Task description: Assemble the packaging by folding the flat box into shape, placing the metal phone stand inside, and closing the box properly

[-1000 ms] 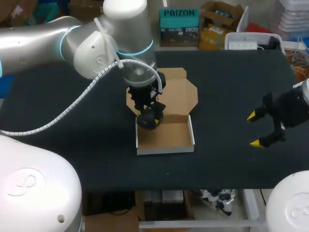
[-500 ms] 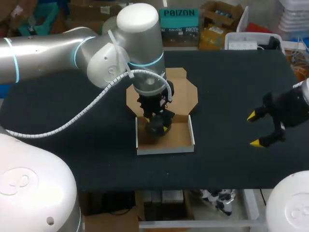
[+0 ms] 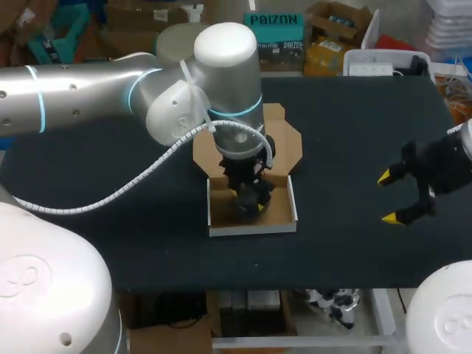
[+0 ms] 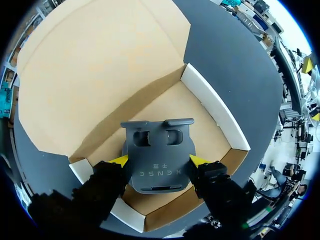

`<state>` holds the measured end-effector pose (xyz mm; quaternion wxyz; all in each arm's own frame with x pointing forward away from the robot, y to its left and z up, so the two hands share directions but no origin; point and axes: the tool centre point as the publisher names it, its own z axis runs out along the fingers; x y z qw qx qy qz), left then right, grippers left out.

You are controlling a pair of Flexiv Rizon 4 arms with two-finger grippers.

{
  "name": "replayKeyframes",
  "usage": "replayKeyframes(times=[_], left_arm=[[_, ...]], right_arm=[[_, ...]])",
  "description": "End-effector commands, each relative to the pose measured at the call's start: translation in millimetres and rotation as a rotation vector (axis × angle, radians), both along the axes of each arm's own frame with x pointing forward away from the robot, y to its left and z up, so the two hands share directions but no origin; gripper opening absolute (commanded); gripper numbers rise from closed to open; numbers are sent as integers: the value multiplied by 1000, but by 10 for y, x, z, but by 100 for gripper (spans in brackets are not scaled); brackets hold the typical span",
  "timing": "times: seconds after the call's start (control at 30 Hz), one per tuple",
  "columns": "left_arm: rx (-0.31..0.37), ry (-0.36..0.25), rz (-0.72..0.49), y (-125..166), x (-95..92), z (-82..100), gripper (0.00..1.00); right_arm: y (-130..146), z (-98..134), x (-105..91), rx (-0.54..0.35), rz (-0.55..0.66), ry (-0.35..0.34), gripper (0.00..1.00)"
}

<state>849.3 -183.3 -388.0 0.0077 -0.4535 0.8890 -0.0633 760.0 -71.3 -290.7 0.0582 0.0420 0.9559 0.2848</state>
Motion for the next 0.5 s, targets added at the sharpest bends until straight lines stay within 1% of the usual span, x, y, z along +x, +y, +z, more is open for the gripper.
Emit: replayKeyframes(times=[0.03,0.17,0.33,0.5], left_arm=[[32,-18,5,-75,-14,-50,0],[39,-25,6,-90,1,-71,0],[34,-15,9,-83,25,-100,0],[33,-17,19,-30,49,-114,0]], right_arm=[[-8,13,0,4,3,1,100],[-8,13,0,4,3,1,100],[-8,13,0,4,3,1,100],[-8,13,0,4,3,1,100]])
